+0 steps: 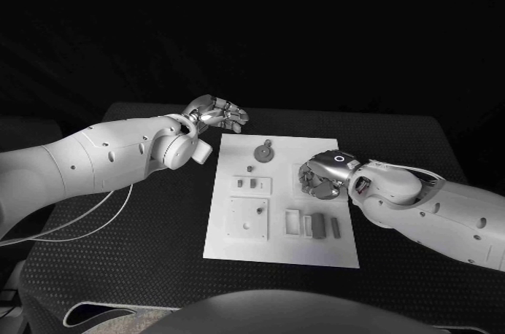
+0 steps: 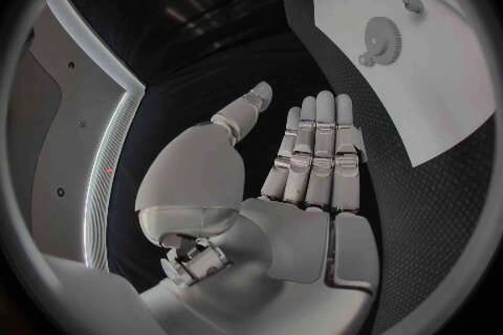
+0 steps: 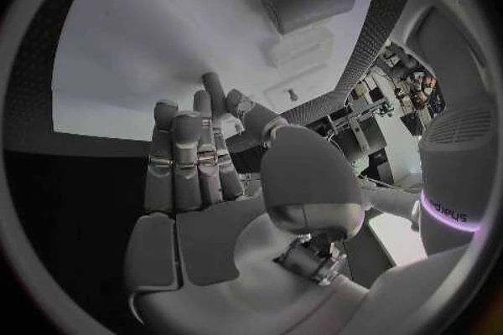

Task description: Assemble the parts on the task board

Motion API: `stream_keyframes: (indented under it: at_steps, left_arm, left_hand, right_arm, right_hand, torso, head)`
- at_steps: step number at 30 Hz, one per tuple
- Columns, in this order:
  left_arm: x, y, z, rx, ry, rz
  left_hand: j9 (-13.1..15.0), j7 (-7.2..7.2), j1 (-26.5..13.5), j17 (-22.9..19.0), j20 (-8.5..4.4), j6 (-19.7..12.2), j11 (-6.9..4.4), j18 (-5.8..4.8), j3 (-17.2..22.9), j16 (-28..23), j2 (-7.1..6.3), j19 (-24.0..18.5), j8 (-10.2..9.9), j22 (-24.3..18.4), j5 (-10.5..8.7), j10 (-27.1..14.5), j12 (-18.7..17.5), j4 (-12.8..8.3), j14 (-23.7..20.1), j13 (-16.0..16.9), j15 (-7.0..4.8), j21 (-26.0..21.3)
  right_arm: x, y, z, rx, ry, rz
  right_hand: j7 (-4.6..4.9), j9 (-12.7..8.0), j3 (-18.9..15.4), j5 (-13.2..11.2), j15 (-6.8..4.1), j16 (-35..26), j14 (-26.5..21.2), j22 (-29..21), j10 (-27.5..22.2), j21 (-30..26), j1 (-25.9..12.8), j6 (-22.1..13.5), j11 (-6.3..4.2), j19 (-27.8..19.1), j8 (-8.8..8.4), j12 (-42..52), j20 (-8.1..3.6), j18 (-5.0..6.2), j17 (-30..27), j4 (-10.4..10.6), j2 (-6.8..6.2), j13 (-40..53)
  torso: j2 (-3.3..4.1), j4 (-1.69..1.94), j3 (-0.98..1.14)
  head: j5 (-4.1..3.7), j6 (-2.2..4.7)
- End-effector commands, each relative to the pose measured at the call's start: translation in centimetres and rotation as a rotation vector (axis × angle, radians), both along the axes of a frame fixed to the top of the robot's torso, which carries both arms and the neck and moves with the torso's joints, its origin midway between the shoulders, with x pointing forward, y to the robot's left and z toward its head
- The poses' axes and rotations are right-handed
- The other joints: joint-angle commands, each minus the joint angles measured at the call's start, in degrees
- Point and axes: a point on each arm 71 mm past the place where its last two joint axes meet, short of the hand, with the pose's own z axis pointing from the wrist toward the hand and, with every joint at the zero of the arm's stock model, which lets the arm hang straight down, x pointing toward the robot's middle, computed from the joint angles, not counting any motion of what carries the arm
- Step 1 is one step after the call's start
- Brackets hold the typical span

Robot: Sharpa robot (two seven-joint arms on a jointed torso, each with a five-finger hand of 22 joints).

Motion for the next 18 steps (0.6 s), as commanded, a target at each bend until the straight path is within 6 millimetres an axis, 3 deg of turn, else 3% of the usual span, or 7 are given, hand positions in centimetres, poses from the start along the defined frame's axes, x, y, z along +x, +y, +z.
stream_keyframes:
  at_steps: [1,12,18]
  left_arm:
    - [0.0,-0.2,0.1,-0.011,-0.002,-0.012]
    - [0.0,0.0,0.1,-0.010,-0.004,-0.008]
    - [0.0,-0.1,0.2,-0.011,-0.005,-0.008]
  left_hand:
    - [-0.1,-0.24,0.0,0.1,0.28,-0.2,0.07,-0.08,-0.3,-0.3,0.05,-0.1,0.4,-0.1,0.01,-0.1,-0.1,0.1,0.5,-0.1,0.08,0.1]
    - [-0.1,-0.24,0.0,0.1,0.28,-0.2,0.07,-0.08,-0.3,-0.3,0.07,-0.1,0.4,-0.1,0.01,-0.2,-0.1,0.1,0.5,-0.1,0.08,0.1]
    - [-0.1,-0.24,0.0,0.2,0.28,-0.2,0.07,-0.08,-0.3,-0.4,0.07,-0.1,0.4,-0.1,0.01,-0.2,-0.1,0.1,0.5,-0.1,0.09,0.1]
  right_arm:
    - [-0.4,0.0,0.5,0.037,-0.038,0.002]
    - [-1.4,1.4,4.0,0.153,-0.089,0.041]
    - [-2.5,4.3,4.3,0.200,-0.051,0.107]
  right_hand:
    - [-0.39,0.7,0.0,0.2,-0.25,0.2,0.1,1.1,0.4,0.2,0.3,0.8,-0.10,0.5,0.23,0.4,-0.14,-0.08,0.1,-0.6,0.73,0.1]
    - [-0.52,0.8,0.0,0.2,-0.42,0.3,0.4,1.1,0.7,0.3,0.3,1.1,-0.26,0.8,0.36,0.5,-0.27,-0.08,0.2,-0.7,0.63,0.4]
    - [-0.56,0.8,0.1,0.2,-0.46,0.3,0.5,1.1,0.8,0.3,0.3,1.2,-0.30,0.9,0.38,0.5,-0.32,-0.08,0.2,-0.7,0.61,0.4]
  torso:
    - [-0.02,0.00,-0.02]
    - [-0.03,-0.01,-0.01]
    - [0.01,0.03,-0.04]
  head:
    - [0.06,0.09]
    - [0.55,0.28]
    - [1.10,0.22]
